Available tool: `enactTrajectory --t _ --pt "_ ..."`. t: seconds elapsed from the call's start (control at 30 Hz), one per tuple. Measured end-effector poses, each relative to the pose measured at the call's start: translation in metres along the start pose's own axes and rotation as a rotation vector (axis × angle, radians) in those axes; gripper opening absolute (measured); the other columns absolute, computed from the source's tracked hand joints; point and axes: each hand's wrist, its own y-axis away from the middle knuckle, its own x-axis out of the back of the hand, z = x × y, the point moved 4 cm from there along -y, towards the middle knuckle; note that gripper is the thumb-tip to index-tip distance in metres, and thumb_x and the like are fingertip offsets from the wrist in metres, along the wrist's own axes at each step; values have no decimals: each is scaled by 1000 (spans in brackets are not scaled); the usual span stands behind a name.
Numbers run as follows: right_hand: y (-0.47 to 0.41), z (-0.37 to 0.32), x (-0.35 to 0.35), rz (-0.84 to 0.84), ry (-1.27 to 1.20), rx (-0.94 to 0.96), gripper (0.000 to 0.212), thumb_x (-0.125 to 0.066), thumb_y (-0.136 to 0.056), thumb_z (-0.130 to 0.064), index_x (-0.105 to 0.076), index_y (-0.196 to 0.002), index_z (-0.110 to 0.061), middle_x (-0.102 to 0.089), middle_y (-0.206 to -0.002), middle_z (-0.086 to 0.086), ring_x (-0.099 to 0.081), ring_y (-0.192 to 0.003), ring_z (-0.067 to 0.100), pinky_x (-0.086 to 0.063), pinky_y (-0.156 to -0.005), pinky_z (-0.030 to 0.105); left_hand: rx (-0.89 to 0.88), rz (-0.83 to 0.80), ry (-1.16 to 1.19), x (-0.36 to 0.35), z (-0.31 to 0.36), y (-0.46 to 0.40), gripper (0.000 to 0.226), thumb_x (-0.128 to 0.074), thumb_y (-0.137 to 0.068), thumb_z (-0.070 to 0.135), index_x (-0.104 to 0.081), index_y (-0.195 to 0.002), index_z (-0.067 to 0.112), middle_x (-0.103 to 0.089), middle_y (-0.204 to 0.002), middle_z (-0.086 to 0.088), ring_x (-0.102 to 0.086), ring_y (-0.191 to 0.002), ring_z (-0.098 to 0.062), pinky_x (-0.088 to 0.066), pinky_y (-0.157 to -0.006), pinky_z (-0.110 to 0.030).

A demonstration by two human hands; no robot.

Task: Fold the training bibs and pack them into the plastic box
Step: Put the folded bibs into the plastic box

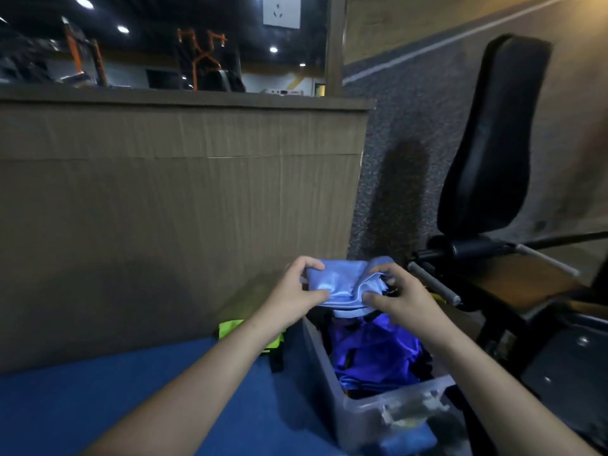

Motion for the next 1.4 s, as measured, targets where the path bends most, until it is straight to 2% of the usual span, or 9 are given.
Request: enactTrajectory --t 0.13,0.23,0.37,0.5,0.63,0.83,0.97,1.1,1.4 --pt "-27 28 10 21 137 -74 34 -82 -79 -20 -63 -105 -30 -65 -81 -7 -59 -66 0 -45 -64 22 -31 -20 -143 -14 -14 -28 38 -80 -68 24 -59 -98 32 -53 -117 -6 -57 -84 -7 -42 -74 -16" --pt "-32 53 14 4 374 -168 48 -80 -74 -42 -56 -115 -42 -58 -107 4 -59 -99 22 -47 -78 32 -29 -45 -374 -11 -34 -32 32 -80 -79 33 -62 -106 35 -47 -108 4 -56 -91 -4 -44 -84 -20" --pt "-24 56 7 -40 412 -233 57 -75 -84 -41 -48 -133 -39 -42 -122 4 -52 -114 27 -46 -89 35 14 -33 -432 8 -55 -19 27 -76 -82 37 -62 -105 41 -47 -107 12 -57 -96 -5 -48 -90 -28" --pt "-13 28 -13 -2 400 -121 52 -75 -84 -33 -52 -131 -37 -47 -114 1 -56 -107 25 -49 -90 36 -1 16 -402 29 -59 -4 27 -77 -82 28 -61 -95 46 -50 -105 11 -58 -91 -5 -43 -80 -13" --pt "2 -20 -46 15 307 49 43 -72 -75 -37 -57 -115 -46 -50 -105 -7 -61 -94 23 -53 -86 40 20 73 -341 56 -61 16 29 -79 -82 23 -62 -93 44 -54 -106 8 -60 -87 -5 -47 -82 -16" --pt "34 -61 -129 -107 220 133 43 -77 -81 -21 -60 -119 -32 -54 -104 -4 -53 -80 6 -40 -78 15 92 145 -259 112 -84 59 30 -78 -83 14 -65 -93 39 -59 -103 1 -64 -83 -16 -49 -77 -20" --pt "45 -30 -184 -147 164 57 43 -68 -70 -45 -59 -112 -42 -60 -104 1 -59 -96 12 -47 -92 25 191 165 -197 140 -120 81 25 -74 -86 7 -66 -92 30 -67 -97 -6 -65 -85 -12 -49 -78 -25" --pt "40 23 -217 -128 169 -100 39 -76 -82 -28 -58 -113 -41 -58 -107 5 -56 -106 18 -35 -87 17 261 168 -151 152 -158 88 18 -69 -91 4 -64 -95 20 -63 -85 6 -60 -73 11 -43 -70 -15" --pt "-18 102 -263 -48 206 -252 48 -76 -84 -25 -58 -128 -26 -55 -105 10 -54 -104 26 -40 -92 28 427 148 -30 138 -238 46 23 -63 -96 29 -61 -117 36 -63 -116 -7 -59 -99 -14 -48 -87 -33"
